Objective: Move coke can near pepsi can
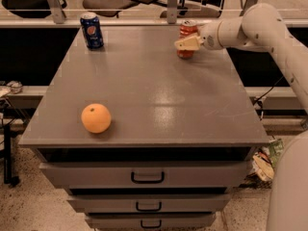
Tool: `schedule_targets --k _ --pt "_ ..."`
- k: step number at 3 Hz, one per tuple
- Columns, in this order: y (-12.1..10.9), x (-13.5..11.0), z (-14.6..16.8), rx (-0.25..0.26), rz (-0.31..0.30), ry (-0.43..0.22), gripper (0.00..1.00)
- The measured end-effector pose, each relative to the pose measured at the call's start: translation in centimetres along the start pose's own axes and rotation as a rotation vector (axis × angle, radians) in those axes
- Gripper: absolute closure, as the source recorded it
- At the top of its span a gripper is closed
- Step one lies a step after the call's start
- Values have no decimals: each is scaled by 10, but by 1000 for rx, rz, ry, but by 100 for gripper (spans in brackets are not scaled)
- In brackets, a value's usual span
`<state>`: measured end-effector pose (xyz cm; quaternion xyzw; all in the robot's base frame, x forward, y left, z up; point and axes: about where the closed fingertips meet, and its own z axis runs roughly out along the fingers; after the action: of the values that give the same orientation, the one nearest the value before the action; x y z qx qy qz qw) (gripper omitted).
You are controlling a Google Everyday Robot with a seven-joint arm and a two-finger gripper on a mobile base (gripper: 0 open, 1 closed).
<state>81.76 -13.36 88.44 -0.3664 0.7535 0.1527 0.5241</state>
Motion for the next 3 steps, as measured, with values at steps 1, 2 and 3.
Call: schedule_targets --k 1,2,3 --pt "-1 -13 -9 2 11 -59 68" --pt "-8 -45 -37 2 -38 -89 91" --pt "-6 -47 -37 -8 -43 -89 100"
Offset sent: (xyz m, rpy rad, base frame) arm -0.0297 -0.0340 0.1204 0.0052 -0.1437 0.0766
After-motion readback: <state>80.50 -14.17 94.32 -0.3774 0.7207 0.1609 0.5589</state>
